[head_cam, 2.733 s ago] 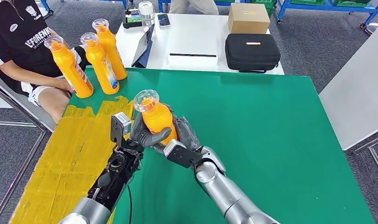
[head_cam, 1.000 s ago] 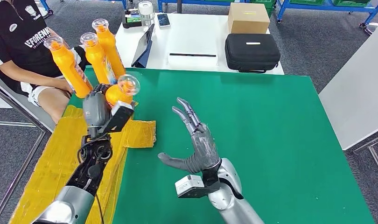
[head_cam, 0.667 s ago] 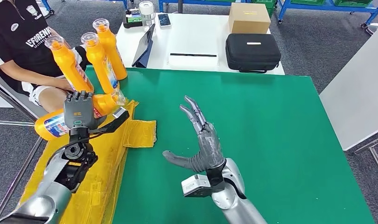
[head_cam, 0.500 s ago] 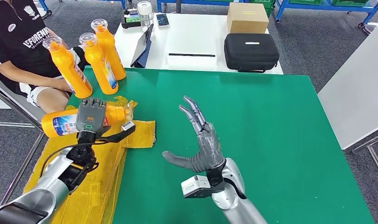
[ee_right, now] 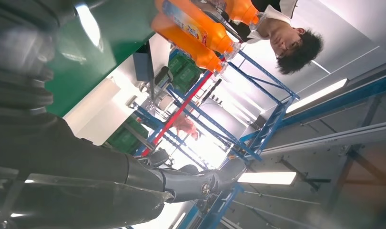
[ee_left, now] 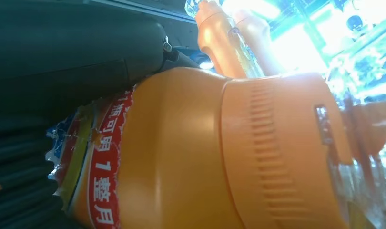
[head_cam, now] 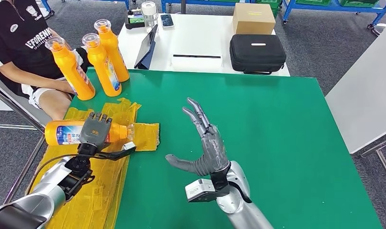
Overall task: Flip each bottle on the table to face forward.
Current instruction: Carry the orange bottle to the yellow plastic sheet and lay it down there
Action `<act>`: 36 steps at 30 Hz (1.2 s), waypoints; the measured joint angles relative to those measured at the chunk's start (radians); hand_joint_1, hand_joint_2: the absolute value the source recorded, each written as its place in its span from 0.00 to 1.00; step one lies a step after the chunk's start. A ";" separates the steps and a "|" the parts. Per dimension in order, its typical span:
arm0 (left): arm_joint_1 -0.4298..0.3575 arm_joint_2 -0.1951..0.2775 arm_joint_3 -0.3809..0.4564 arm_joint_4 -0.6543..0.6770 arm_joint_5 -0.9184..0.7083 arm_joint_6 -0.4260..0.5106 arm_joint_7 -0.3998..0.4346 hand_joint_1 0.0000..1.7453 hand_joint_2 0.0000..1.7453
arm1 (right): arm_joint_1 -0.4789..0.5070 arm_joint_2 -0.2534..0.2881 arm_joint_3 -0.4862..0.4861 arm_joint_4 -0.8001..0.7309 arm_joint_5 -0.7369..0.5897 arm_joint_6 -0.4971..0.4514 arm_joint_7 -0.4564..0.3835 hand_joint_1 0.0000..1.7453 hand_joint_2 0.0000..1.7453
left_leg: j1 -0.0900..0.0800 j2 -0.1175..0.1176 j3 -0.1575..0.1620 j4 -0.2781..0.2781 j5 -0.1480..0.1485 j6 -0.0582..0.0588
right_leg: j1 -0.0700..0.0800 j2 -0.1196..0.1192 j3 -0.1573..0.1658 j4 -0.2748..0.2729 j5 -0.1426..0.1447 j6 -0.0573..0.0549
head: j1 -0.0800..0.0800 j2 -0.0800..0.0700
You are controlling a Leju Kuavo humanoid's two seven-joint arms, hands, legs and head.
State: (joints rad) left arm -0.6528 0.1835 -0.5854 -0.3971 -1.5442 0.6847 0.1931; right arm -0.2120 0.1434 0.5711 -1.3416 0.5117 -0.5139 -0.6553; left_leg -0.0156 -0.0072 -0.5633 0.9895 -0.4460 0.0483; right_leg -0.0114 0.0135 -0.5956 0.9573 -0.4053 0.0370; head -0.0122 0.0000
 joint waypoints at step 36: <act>0.126 -0.172 0.413 -0.223 0.638 -0.003 -0.710 0.00 1.00 | -0.013 0.000 -0.013 0.016 -0.010 0.019 0.015 0.00 1.00 | 0.000 -0.001 0.000 0.000 0.000 0.000 | 0.000 0.000 0.000 0.000 0.000 0.000 | 0.000 0.000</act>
State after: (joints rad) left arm -0.5270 0.0111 -0.1719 -0.6197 -0.9060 0.6816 -0.5171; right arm -0.2247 0.1434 0.5576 -1.3260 0.5016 -0.4947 -0.6398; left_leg -0.0156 -0.0078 -0.5635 0.9896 -0.4459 0.0483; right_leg -0.0114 0.0132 -0.5956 0.9573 -0.4053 0.0371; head -0.0123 0.0000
